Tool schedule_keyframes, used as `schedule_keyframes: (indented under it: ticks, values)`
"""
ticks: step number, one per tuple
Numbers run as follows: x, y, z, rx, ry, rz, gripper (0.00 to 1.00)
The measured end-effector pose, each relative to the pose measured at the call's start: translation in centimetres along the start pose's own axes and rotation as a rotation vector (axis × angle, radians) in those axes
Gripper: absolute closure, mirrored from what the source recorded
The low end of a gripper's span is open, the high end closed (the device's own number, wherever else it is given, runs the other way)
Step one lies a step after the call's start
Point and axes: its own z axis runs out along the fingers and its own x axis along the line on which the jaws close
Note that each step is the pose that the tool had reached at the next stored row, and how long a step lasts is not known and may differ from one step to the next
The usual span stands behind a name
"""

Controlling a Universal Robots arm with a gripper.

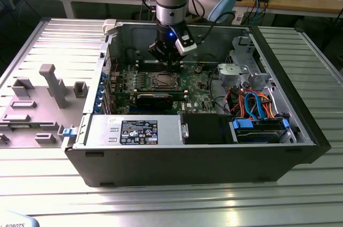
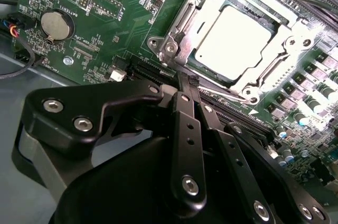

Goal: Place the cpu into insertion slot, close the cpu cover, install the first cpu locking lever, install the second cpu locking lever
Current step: 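Install the first cpu locking lever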

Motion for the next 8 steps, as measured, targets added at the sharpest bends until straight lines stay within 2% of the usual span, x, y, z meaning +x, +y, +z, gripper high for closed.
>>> schedule_keyframes:
  ticks: [8]
  values:
    - [0.01, 0.00, 0.20, 0.0076, 0.0003, 0.000, 0.89]
